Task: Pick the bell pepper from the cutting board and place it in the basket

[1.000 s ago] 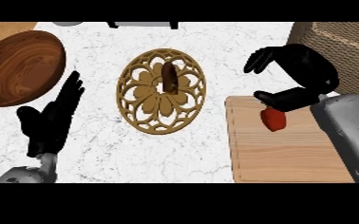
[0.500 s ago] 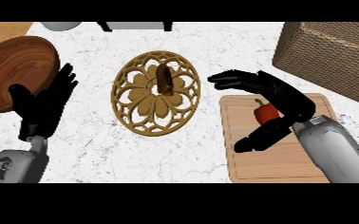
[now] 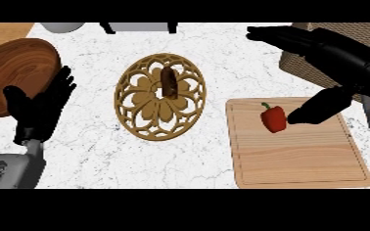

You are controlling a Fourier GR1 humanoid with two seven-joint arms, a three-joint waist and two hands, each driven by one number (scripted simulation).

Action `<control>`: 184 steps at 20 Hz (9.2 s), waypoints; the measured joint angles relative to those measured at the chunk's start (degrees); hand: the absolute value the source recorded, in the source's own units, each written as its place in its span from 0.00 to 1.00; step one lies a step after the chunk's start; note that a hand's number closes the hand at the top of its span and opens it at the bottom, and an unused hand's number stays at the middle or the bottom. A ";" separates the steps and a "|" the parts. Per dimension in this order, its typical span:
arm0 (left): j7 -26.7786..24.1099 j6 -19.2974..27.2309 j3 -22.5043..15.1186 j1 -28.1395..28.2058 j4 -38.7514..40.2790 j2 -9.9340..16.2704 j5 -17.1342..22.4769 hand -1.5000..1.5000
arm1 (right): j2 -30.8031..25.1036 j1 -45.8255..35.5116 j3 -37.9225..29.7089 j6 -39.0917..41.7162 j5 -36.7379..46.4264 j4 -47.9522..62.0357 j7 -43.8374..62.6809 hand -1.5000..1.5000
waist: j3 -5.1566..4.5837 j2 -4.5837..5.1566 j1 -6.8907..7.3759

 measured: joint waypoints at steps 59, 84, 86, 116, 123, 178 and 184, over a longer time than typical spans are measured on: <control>1.53 -6.83 7.79 -2.15 0.99 -7.04 -8.29 0.50 | 12.56 10.68 -9.31 4.99 30.02 32.36 -29.79 0.00 | 0.23 0.56 0.86; 3.13 -9.53 11.01 -3.06 0.48 -9.42 -11.29 0.50 | 15.15 11.37 -10.86 -0.40 39.38 39.49 -38.10 0.00 | 0.24 0.55 0.80; 3.41 -10.02 11.37 -2.54 -0.28 -9.21 -11.17 0.50 | 15.19 11.60 -10.56 -1.64 40.80 40.17 -39.12 1.00 | 0.24 0.55 0.85; 3.29 -10.67 12.05 -1.85 -0.35 -10.37 -12.15 0.50 | 39.63 19.51 0.09 -28.83 29.95 16.90 15.97 1.00 | 0.16 0.09 0.96; 3.42 -10.45 12.39 -1.98 -0.34 -10.13 -12.44 0.50 | 40.27 17.41 7.04 -37.29 33.60 -1.55 30.85 1.00 | 0.17 0.02 0.21; 3.36 -12.19 13.44 -3.50 0.01 -10.86 -13.32 0.50 | 11.38 -13.11 -41.14 -48.37 33.65 50.41 13.87 0.00 | 0.26 0.85 1.54; 3.04 -12.78 13.84 -2.77 0.13 -10.89 -12.92 0.50 | 9.53 -15.66 -42.98 -49.39 29.84 58.30 4.60 0.00 | 0.29 0.89 1.71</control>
